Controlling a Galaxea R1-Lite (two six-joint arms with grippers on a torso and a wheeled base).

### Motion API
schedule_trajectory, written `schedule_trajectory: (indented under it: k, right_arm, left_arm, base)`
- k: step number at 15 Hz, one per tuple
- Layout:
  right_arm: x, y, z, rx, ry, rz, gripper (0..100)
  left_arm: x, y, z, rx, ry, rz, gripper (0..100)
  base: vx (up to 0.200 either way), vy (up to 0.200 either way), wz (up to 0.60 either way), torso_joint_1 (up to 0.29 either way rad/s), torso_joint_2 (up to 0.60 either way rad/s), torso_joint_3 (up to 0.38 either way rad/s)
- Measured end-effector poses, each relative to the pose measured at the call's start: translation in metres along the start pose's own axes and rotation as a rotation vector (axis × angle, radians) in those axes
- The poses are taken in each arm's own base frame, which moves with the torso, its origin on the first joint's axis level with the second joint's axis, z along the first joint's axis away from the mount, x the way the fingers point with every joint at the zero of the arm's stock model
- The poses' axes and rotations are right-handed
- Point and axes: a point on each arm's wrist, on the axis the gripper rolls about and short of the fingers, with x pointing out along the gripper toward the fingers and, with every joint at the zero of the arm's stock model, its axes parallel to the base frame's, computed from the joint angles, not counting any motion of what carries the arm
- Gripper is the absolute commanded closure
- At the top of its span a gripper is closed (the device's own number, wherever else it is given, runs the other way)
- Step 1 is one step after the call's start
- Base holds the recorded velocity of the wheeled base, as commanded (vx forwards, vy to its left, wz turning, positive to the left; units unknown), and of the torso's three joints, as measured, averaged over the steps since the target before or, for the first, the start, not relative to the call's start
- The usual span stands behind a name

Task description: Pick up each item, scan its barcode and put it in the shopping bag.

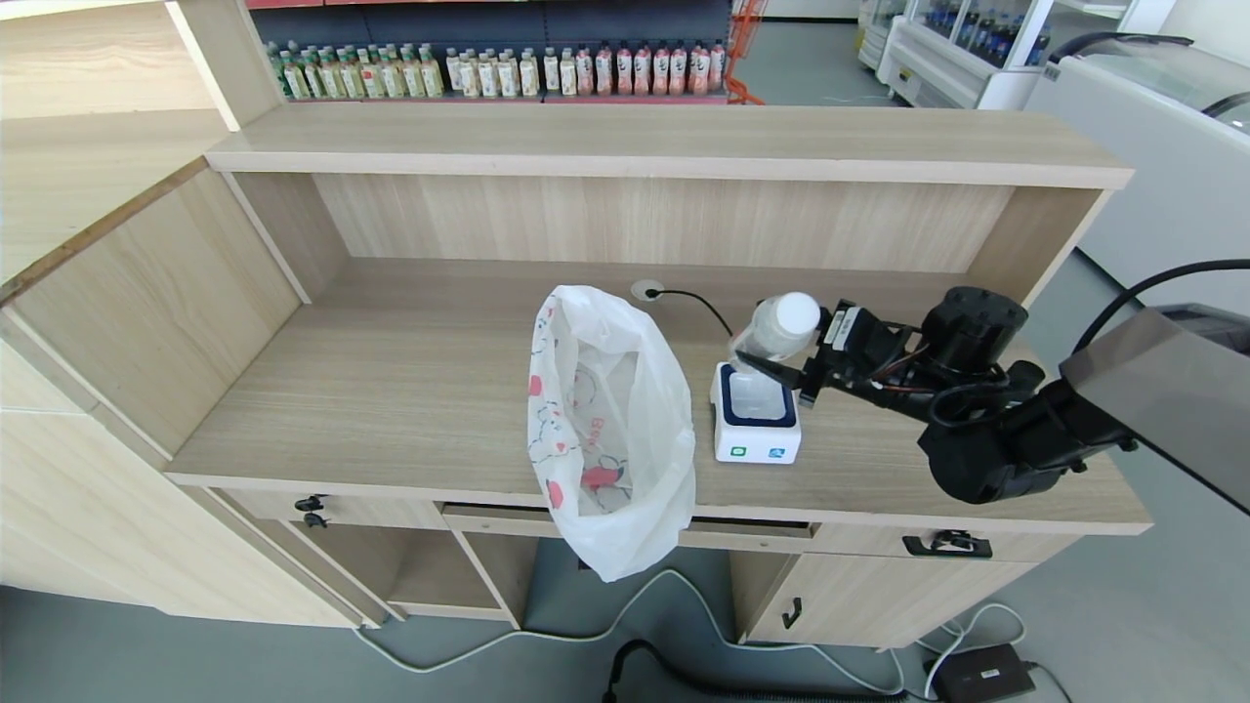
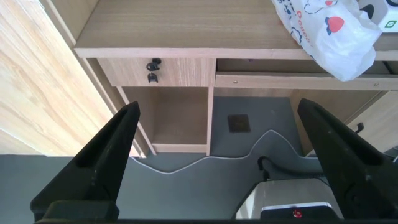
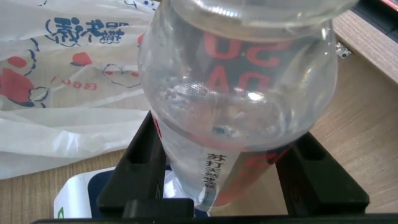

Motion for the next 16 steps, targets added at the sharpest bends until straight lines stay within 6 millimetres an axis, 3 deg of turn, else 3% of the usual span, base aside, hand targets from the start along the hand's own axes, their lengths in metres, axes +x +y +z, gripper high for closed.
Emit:
schedule_trajectory:
  k: [16]
  right_arm:
    - [-0.0002,0.0039,-0.0023,0.013,0.008,0.004,100]
  left_arm:
    - [0.0000,0.0000,0.0000,0.001,0.000,0.000,0]
  base:
    - [0.000,0.000,0.00,0.000,0.00,0.000]
